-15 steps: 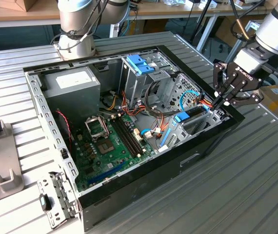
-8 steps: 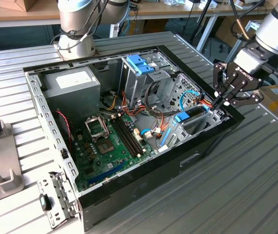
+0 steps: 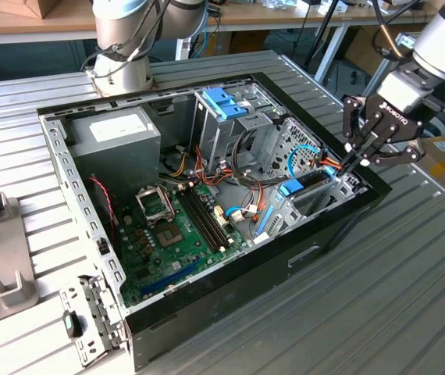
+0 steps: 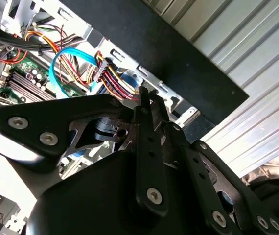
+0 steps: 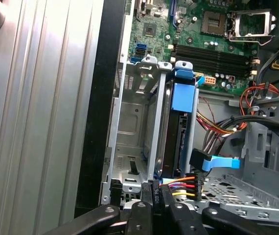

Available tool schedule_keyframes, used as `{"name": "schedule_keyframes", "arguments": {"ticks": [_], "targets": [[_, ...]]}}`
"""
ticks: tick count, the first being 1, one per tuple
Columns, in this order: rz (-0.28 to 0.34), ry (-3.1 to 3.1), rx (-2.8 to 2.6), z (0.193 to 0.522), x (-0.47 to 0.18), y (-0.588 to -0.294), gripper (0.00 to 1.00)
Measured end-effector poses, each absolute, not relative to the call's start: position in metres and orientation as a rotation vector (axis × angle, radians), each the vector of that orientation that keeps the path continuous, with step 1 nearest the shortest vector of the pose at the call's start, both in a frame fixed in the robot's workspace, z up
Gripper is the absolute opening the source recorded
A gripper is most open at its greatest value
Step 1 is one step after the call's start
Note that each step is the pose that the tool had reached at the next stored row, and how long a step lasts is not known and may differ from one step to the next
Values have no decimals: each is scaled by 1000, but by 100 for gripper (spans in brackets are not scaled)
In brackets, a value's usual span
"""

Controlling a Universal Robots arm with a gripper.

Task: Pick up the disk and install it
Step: 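Insert the first disk wire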

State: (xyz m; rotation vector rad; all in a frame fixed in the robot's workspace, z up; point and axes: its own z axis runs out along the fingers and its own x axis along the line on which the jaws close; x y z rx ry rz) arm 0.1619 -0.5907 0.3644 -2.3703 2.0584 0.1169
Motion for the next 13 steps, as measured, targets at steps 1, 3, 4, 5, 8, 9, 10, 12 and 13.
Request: {"name": "schedule_keyframes", "arguments": {"ticks": [1,3,4,5,8,9,10,12,13], "targets": [[117,2058,-2370,364,160,-591,19],[117,2058,-2370,364,157,-591,19],[117,2058,-2370,364,155,-591,19],[117,2058,-2370,364,153,-591,19],[117,2058,-2370,364,146,-591,19],[117,2058,-2370,364,143,-591,19],[117,2058,-2370,364,141,-591,19],[117,2058,-2370,364,140,-591,19],[117,2058,-2370,364,139,-591,19]]}}
